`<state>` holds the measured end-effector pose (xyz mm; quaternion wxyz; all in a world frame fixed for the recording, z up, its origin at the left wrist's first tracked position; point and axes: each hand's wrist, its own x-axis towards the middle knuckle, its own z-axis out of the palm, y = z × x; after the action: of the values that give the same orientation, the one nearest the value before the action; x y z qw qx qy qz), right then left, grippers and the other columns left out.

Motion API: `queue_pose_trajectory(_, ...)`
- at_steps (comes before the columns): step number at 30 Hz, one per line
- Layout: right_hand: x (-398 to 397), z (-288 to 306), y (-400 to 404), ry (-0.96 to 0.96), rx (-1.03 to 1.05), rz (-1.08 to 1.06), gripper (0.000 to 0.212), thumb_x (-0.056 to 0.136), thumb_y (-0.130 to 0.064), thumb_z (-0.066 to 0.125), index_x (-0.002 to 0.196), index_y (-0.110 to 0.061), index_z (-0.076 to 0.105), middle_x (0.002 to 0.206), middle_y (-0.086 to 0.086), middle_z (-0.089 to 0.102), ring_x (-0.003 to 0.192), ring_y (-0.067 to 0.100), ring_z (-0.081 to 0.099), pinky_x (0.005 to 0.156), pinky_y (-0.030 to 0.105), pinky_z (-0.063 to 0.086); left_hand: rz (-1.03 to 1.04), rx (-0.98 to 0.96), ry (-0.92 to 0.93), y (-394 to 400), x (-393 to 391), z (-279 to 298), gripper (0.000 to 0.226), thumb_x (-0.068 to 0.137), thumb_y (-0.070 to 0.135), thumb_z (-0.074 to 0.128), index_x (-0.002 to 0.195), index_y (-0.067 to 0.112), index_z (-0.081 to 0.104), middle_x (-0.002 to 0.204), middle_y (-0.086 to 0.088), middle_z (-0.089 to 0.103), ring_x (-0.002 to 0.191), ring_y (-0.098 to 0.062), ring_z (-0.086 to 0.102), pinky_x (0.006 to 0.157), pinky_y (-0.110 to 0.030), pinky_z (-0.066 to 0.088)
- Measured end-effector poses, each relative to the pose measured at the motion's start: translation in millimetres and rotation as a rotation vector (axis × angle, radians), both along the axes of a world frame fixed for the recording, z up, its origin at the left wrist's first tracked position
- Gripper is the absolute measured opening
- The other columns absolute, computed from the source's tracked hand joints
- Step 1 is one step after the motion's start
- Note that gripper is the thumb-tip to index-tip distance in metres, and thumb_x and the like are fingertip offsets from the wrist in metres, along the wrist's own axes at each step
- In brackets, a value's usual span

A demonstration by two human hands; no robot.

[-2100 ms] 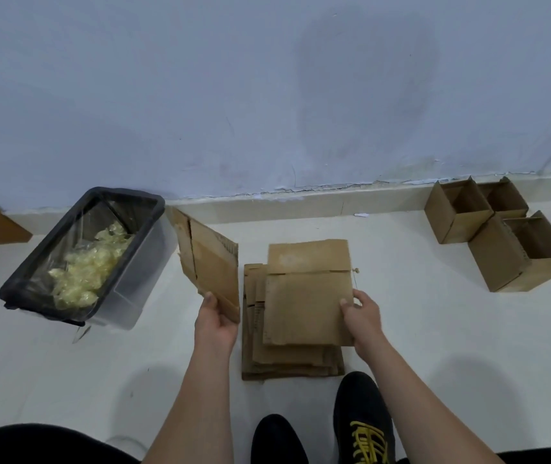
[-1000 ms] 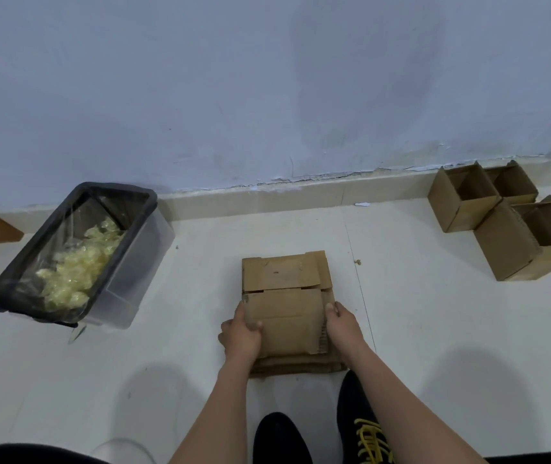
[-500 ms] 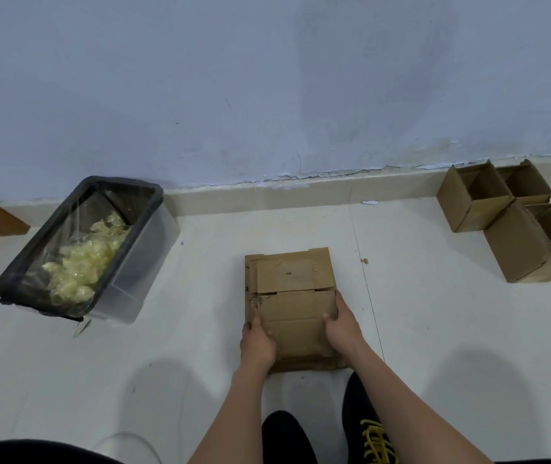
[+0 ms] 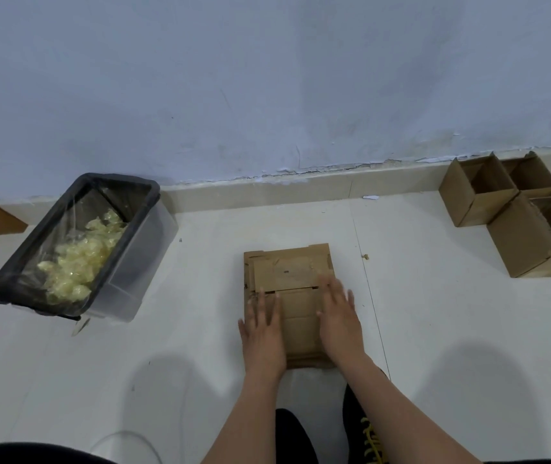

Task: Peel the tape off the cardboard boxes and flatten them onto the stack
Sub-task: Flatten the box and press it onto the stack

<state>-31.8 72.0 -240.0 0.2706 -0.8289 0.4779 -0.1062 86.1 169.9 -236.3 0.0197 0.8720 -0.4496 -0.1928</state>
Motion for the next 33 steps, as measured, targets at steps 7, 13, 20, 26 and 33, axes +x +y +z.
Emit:
queue_pose_trajectory(7,5.4,-33.0,14.1,0.298,0.079,0.27,0.067,0.097,-0.044,-0.004,0.154,-0.011,-0.017,0.156,0.001,-0.028,0.151,0.02,-0.018,0.126,0.037,-0.003,-0.072,0.208,0.021,-2.2,-1.7,-10.7,0.082,0.1,0.004,0.035,0.159,0.015,-0.021,0.166,-0.004,-0.028,0.155,-0.025,-0.02,0.128,-0.042,-0.002)
queue_pose_trajectory(13,7.3,-33.0,14.0,0.408,0.118,0.295,0.079,0.091,-0.057,-0.006,0.148,-0.006,-0.028,0.156,0.006,-0.034,0.148,0.022,-0.026,0.121,0.036,-0.014,-0.08,0.323,0.079,-13.4,2.1,-5.6,0.077,0.105,0.013,0.033,0.158,0.013,-0.022,0.165,-0.007,-0.03,0.155,-0.026,-0.02,0.128,-0.042,-0.004)
queue_pose_trajectory(20,16.8,30.1,-17.4,0.385,0.325,0.224,0.063,0.105,-0.022,0.04,0.16,-0.014,0.009,0.168,0.0,0.001,0.153,0.028,0.01,0.12,0.045,0.026,-0.137,0.356,-0.005,-35.4,4.7,38.6,0.071,0.101,0.012,0.04,0.162,0.007,0.004,0.17,-0.015,-0.003,0.157,-0.033,0.001,0.127,-0.05,0.0)
queue_pose_trajectory(26,-20.8,86.5,-54.8,0.361,0.266,0.116,0.065,0.099,-0.013,0.042,0.158,-0.015,0.015,0.163,0.012,0.019,0.143,0.031,0.035,0.115,0.044,0.034,-0.207,0.243,-0.044,-69.8,-16.5,97.1,0.062,0.106,0.019,0.035,0.163,0.013,0.011,0.171,-0.011,-0.003,0.157,-0.032,0.0,0.125,-0.058,0.001)
queue_pose_trajectory(33,-94.7,161.6,-129.6,0.357,0.123,-0.082,0.059,0.101,-0.016,0.043,0.155,-0.012,0.019,0.156,0.014,0.029,0.139,0.032,0.038,0.112,0.04,0.035,-0.282,0.122,0.015,-146.7,-84.3,153.0,0.062,0.108,0.028,0.034,0.163,0.015,0.008,0.171,-0.008,-0.005,0.157,-0.03,-0.004,0.124,-0.058,0.001)
